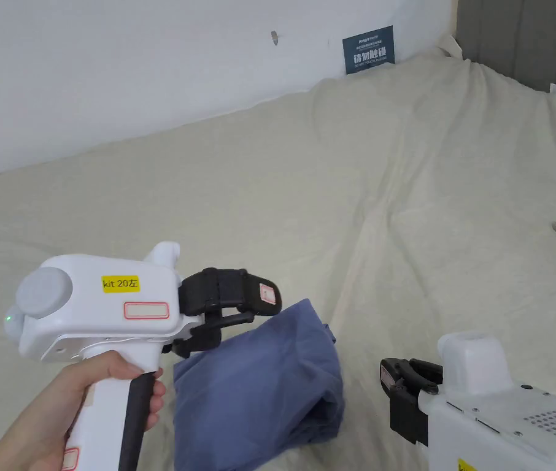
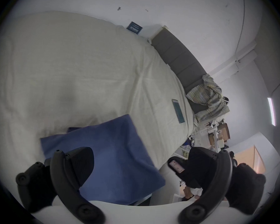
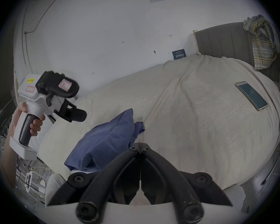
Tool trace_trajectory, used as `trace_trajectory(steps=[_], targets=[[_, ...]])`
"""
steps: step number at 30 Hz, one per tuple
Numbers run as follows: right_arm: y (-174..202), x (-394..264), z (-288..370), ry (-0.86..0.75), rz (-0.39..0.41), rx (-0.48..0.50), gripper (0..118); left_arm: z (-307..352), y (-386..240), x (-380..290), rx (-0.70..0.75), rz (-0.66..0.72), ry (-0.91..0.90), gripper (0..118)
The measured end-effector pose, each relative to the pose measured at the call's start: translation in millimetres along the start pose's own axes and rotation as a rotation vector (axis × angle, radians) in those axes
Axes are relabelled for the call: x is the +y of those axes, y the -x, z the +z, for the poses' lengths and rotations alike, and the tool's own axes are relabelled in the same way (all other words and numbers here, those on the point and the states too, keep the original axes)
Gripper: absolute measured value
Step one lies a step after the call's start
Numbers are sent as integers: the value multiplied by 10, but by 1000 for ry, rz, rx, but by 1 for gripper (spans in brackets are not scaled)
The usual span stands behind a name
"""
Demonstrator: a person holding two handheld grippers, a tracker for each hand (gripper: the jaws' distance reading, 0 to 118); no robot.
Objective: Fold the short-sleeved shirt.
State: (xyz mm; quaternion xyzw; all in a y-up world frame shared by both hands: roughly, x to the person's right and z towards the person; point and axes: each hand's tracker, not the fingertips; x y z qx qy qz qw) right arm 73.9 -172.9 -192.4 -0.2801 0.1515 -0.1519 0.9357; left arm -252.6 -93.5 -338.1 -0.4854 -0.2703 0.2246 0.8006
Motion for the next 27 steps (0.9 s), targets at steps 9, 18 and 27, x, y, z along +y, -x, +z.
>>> trace_trajectory(steps=[9,18,27], targets=[[-50,2,37,3,0,-18,0,-66,227,-366,-12,35,-8,5],[-92,7,75,3,2,-31,0,-685,63,-393,-54,35,81,4],[-224,-1,137,6,-12,-63,0,-1308,-42,-520,-66,34,160,4]])
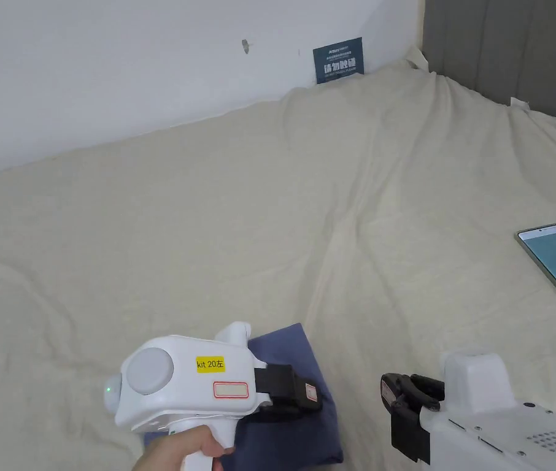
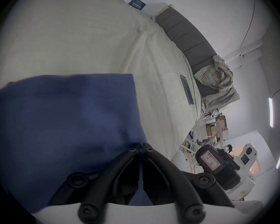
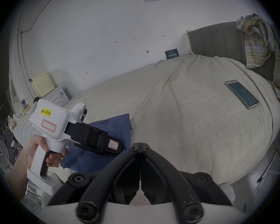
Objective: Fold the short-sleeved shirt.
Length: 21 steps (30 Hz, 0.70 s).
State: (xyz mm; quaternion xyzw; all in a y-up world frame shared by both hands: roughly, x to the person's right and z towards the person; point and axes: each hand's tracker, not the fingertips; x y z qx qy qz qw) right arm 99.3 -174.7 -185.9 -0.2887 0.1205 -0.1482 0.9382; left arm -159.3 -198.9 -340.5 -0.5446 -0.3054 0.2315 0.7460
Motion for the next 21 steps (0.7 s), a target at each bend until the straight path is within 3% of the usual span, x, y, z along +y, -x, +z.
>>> trace_trajectory(steps=[7,12,18,21], targets=[[10,36,27,-4,8,-11,0,4,-211,-63,31,-97,14,4],[209,117,7,-9,66,21,0,671,-163,-326,17,-125,-112,4],[651,144,-228,-12,140,113,0,1722,406,-796,83,30,-291,4],[921,56,-447,1,219,131,0,2016,715,-995,130,104,-337,4]])
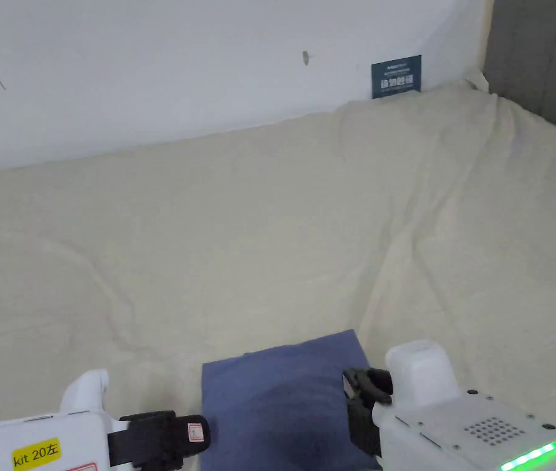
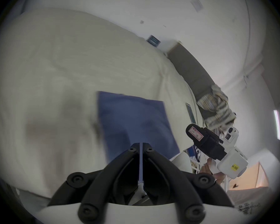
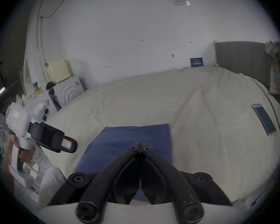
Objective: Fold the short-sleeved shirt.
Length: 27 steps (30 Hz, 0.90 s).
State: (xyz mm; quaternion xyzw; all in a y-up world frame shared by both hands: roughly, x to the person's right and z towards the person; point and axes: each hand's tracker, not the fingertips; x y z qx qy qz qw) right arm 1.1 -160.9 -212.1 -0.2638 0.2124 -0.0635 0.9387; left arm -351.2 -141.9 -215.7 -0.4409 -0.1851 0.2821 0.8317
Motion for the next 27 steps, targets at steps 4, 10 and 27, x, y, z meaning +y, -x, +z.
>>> trace_trajectory(steps=[4,10,27], targets=[[226,-189,-365,31,100,-38,0,130,293,-96,-2,89,-21,27],[203,-553,-650,-3,108,-88,0,-95,322,-58,-91,103,21,117],[111,-556,-522,-29,46,-80,0,-1301,553,315,-426,360,187,111]])
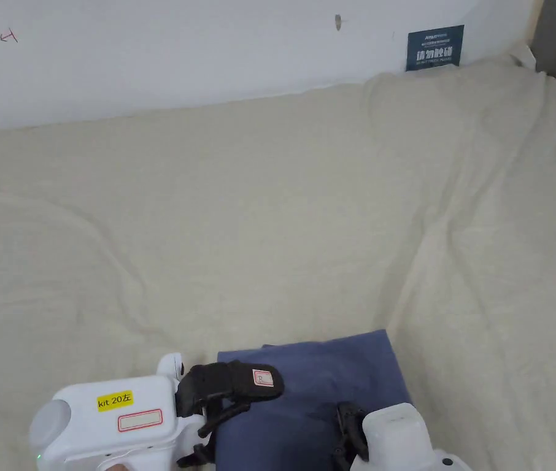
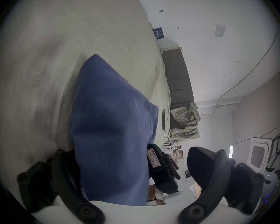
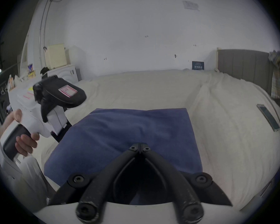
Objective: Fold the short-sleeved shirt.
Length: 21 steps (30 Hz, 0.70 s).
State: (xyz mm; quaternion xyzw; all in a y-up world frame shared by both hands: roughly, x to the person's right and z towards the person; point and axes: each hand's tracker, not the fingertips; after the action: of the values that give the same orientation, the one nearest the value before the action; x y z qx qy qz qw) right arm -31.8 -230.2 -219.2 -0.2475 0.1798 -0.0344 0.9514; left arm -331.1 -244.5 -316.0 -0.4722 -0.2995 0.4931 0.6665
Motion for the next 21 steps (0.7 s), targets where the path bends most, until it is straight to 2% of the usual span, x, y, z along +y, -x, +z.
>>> trace_trajectory(steps=[1,2,3,4,6,9,13,17,21], targets=[[-2,4,-2,-2,-4,-3,0,-9,-7,20,21,-2,-8,95],[3,14,-1,0,-6,-4,0,-12,-11,33,80,-18,-24,70],[12,29,3,3,-5,-7,0,-34,-12,32,200,-41,-39,36],[23,48,13,4,-2,-13,0,-74,13,31,242,-63,-13,28],[44,65,4,11,-8,-19,0,0,74,42,116,-2,-21,27],[75,164,64,-5,-24,-28,0,35,-86,-4,203,-111,3,26],[162,385,212,-110,-55,-60,0,163,-185,23,189,-106,-4,26],[465,664,453,-305,110,-177,0,506,-242,61,228,-144,-31,26],[745,906,604,-415,95,-164,0,1031,-257,110,302,-169,-83,26]])
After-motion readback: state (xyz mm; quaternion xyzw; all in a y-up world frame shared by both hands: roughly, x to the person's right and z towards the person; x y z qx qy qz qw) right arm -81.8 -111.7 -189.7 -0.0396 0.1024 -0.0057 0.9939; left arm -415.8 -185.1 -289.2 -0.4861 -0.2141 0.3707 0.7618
